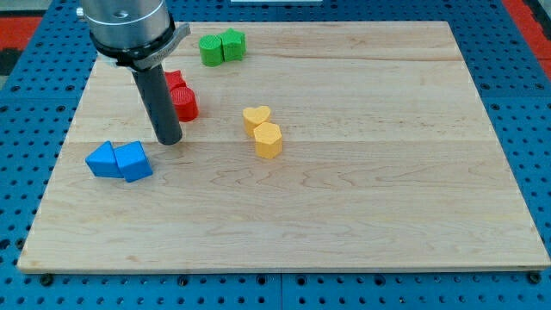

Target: Push the red star towards the green blocks

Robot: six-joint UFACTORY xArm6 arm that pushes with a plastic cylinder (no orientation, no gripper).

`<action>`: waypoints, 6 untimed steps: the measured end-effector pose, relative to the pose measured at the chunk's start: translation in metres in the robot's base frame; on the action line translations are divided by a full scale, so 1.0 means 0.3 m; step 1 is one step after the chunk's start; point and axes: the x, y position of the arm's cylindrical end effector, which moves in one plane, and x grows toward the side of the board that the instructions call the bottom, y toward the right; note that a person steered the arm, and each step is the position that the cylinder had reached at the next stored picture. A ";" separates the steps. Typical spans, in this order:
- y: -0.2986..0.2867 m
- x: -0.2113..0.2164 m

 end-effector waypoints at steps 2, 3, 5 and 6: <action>-0.159 -0.228; 0.106 -0.266; 0.186 -0.318; 0.186 -0.355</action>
